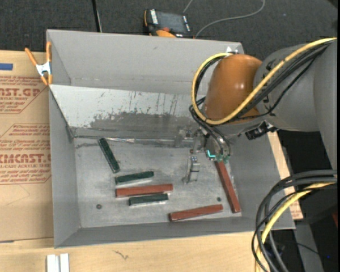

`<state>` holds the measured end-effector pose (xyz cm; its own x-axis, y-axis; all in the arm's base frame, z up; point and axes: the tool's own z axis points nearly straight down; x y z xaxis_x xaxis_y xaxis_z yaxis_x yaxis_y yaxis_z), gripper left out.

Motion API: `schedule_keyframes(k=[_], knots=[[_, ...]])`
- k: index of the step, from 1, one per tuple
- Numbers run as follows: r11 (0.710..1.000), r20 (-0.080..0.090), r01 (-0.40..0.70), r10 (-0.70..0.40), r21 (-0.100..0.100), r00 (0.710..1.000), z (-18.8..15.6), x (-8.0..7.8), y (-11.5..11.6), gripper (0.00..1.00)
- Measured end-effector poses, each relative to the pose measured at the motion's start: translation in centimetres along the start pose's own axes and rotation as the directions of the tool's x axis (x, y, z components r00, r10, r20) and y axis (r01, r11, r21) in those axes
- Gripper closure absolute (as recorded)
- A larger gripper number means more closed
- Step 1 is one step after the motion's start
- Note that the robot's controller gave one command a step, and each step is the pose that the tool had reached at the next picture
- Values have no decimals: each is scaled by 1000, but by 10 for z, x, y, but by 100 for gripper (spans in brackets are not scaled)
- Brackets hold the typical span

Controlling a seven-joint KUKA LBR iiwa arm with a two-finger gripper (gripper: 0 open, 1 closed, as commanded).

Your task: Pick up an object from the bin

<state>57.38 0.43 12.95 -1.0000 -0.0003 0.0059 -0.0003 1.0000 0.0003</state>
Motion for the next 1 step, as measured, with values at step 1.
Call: schedule_keyframes(k=[1], knots=[[997,0,-76,76,-2,997,63,31,65,0]])
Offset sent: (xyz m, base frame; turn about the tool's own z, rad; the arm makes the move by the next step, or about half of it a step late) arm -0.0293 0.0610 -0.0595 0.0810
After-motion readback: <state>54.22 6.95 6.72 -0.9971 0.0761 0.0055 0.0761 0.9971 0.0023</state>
